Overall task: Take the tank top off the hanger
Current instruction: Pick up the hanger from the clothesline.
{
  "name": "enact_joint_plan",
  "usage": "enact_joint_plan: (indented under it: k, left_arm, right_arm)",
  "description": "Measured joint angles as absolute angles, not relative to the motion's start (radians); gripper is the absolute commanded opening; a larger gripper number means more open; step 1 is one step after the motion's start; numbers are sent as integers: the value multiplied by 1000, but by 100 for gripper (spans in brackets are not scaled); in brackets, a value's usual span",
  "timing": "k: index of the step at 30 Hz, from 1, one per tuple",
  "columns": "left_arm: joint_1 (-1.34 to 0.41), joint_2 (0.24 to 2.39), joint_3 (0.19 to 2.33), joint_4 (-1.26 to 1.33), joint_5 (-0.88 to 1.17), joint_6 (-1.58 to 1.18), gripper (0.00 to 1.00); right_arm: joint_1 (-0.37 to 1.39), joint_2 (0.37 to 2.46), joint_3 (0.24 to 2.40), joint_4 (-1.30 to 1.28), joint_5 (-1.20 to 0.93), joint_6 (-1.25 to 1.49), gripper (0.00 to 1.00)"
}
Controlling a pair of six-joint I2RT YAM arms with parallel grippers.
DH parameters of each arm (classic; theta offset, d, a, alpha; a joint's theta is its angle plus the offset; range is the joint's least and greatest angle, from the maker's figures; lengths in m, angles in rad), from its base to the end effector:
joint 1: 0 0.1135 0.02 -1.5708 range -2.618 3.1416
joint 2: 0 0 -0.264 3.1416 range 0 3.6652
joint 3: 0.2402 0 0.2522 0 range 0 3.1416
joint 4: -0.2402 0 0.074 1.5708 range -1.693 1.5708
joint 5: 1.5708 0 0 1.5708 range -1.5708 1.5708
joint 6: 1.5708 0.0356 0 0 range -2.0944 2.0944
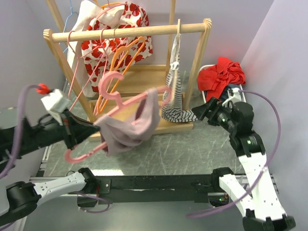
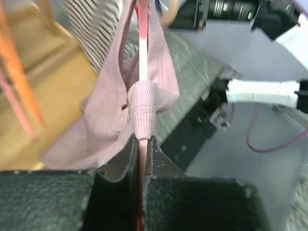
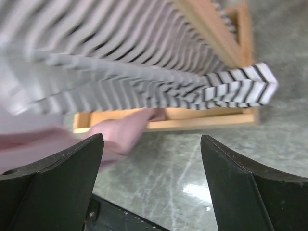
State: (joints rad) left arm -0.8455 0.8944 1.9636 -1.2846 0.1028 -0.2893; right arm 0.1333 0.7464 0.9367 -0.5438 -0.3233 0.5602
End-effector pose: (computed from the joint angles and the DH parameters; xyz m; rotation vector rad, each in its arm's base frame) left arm 0.0150 -0.0225 0.5396 0.5898 1.7827 -0.8930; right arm 0.1536 0.0320 0.3607 0.1986 1.9731 0.7689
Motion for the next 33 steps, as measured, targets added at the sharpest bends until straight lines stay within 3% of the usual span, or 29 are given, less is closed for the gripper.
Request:
enact_joint_plan:
  k: [17, 24, 33]
  left_arm:
    - [-846, 804, 1627, -1227, 302, -383, 1]
    - [-846, 860, 1407, -1054, 264, -382, 1]
    - [-846, 879, 1369, -900, 175, -380, 1]
  right_arm:
    - [133, 614, 994, -595, -456, 569, 89]
    - [162, 577, 994, -645, -553, 556, 86]
    - [231, 553, 951, -650, -587, 537, 84]
